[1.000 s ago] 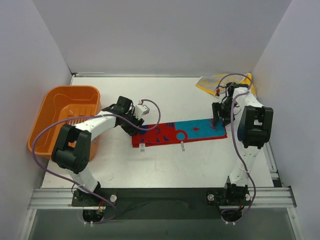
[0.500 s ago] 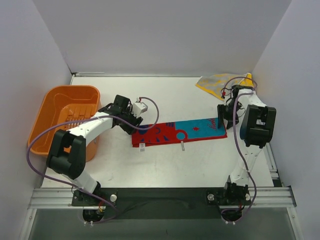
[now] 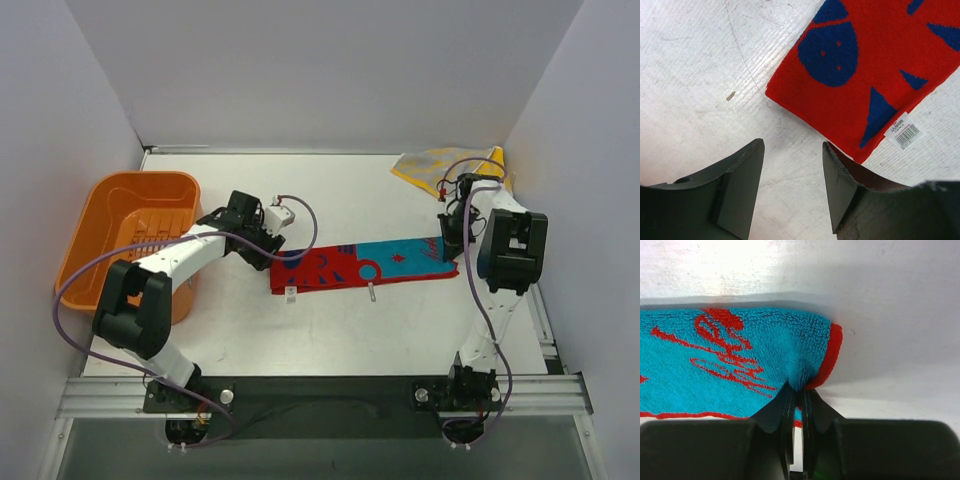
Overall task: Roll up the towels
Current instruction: Fold the towel
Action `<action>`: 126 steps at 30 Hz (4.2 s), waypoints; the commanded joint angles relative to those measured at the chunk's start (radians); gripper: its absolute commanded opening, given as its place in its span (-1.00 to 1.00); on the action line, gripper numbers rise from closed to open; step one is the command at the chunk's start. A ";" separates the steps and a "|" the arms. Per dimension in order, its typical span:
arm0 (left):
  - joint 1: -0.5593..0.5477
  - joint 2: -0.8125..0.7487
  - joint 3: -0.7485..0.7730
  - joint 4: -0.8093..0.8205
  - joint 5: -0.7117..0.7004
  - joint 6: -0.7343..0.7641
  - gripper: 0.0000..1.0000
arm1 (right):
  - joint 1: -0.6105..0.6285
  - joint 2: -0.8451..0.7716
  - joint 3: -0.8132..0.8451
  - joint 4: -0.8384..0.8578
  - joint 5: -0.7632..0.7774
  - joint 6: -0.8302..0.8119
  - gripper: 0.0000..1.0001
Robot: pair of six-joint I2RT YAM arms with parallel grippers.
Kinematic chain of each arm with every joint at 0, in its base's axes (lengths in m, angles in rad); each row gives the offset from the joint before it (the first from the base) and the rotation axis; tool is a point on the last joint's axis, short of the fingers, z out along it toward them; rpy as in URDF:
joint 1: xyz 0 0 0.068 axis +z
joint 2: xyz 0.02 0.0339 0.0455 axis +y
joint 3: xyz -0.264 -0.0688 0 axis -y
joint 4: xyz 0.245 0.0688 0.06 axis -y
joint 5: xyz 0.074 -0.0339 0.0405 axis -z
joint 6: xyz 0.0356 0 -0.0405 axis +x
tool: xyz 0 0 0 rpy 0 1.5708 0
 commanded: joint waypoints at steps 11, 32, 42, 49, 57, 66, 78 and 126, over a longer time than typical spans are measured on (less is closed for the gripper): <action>0.051 -0.026 0.071 -0.055 0.104 -0.070 0.49 | -0.005 -0.250 -0.029 -0.068 -0.091 -0.068 -1.00; 0.136 -0.046 0.069 -0.155 0.164 -0.075 0.73 | 0.398 -0.202 -0.013 -0.033 -0.339 0.096 -1.00; 0.136 -0.075 0.039 -0.156 0.167 -0.090 0.74 | 0.462 -0.101 0.054 -0.004 -0.332 0.152 -1.00; 0.136 -0.087 0.019 -0.155 0.161 -0.075 0.75 | 0.479 -0.086 0.033 0.007 -0.338 0.158 -1.00; 0.136 -0.081 0.023 -0.155 0.165 -0.075 0.76 | 0.498 -0.033 0.062 0.016 -0.332 0.158 -1.00; 0.136 -0.086 0.009 -0.153 0.181 -0.061 0.76 | 0.499 0.005 0.106 0.021 -0.349 0.193 -1.00; 0.107 -0.109 0.022 -0.129 0.313 -0.009 0.69 | 0.318 -0.184 -0.016 0.004 -0.564 0.165 -0.27; -0.111 0.086 0.066 -0.078 0.302 -0.159 -0.20 | 0.205 -0.089 -0.062 -0.172 -0.391 -0.098 -0.40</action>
